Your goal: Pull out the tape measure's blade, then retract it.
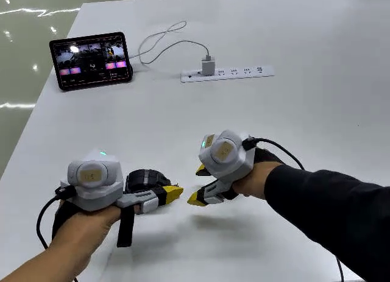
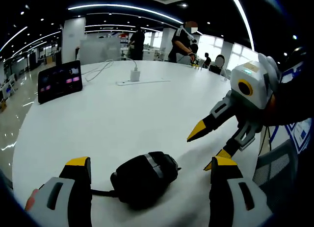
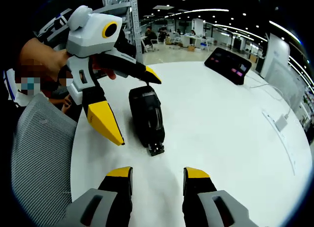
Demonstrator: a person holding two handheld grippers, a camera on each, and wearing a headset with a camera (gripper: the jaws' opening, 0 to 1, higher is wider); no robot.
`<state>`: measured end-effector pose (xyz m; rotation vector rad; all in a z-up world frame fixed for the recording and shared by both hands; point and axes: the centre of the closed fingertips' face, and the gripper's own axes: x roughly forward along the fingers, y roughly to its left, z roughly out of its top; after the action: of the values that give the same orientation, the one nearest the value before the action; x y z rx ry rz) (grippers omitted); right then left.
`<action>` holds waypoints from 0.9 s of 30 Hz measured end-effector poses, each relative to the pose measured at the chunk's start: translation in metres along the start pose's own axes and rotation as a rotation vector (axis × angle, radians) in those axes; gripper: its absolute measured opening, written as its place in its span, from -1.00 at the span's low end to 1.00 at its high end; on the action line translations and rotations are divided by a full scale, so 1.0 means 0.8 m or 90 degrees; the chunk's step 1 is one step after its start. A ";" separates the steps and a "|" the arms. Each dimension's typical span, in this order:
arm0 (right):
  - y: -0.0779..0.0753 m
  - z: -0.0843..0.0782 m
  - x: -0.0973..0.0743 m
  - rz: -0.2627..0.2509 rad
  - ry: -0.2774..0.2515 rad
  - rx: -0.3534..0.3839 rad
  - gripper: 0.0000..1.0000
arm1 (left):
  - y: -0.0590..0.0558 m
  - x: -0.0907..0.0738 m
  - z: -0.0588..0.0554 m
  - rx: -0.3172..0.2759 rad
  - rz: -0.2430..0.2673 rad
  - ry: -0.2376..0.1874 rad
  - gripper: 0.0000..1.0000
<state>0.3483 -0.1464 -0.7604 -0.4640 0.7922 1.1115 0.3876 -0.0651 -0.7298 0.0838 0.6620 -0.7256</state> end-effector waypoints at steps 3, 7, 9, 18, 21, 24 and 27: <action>-0.002 -0.004 -0.008 -0.006 -0.005 0.007 -0.19 | -0.004 -0.006 -0.005 -0.014 -0.025 0.019 0.98; -0.004 -0.012 -0.019 -0.013 -0.013 0.018 -0.09 | -0.002 -0.012 -0.006 0.005 -0.045 0.014 0.98; -0.006 -0.016 -0.026 -0.020 -0.016 0.021 -0.03 | -0.004 -0.015 -0.006 0.015 -0.057 0.011 0.98; -0.010 -0.019 -0.061 -0.048 -0.061 0.029 0.19 | -0.006 -0.029 -0.012 0.045 -0.087 0.022 0.98; -0.010 -0.022 -0.072 -0.053 -0.073 0.036 0.25 | 0.000 -0.034 -0.012 0.048 -0.084 0.019 0.98; -0.010 -0.025 -0.084 -0.060 -0.084 0.039 0.33 | 0.001 -0.041 -0.018 0.053 -0.096 0.031 0.98; -0.011 -0.031 -0.095 -0.065 -0.093 0.046 0.38 | 0.000 -0.050 -0.017 0.057 -0.106 0.025 0.98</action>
<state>0.3314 -0.2128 -0.7190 -0.3542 0.6715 1.0065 0.3584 -0.0375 -0.7175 0.1260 0.6796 -0.9165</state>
